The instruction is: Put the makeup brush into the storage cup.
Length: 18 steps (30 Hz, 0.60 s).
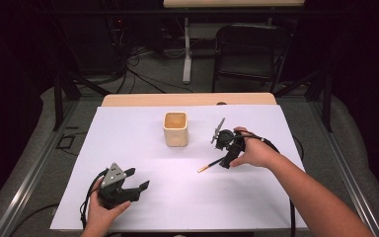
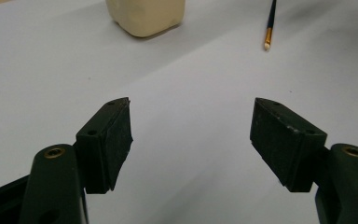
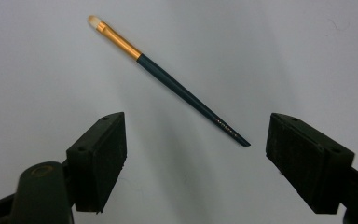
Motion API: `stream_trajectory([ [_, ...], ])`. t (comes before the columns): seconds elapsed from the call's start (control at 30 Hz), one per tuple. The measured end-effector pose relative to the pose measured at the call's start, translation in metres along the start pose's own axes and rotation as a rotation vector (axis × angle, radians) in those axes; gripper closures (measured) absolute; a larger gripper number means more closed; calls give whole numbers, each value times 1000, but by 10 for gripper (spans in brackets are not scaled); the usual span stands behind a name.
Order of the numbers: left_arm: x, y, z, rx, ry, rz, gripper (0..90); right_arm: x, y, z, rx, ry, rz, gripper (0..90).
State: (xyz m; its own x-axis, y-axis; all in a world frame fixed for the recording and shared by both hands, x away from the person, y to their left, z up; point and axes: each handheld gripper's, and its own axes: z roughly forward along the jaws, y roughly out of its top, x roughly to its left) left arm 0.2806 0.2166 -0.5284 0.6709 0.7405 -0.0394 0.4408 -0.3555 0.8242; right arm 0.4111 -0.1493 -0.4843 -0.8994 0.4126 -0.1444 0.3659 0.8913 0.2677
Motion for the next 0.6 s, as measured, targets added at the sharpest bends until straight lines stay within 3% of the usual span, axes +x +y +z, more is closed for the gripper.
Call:
stream_trajectory([
  [0.33,0,0,0,1,-1,4,293,-2,3,6,21,-21,-49,303],
  [0.6,0,0,1,4,-2,6,293,-6,3,15,39,-12,-64,369],
])
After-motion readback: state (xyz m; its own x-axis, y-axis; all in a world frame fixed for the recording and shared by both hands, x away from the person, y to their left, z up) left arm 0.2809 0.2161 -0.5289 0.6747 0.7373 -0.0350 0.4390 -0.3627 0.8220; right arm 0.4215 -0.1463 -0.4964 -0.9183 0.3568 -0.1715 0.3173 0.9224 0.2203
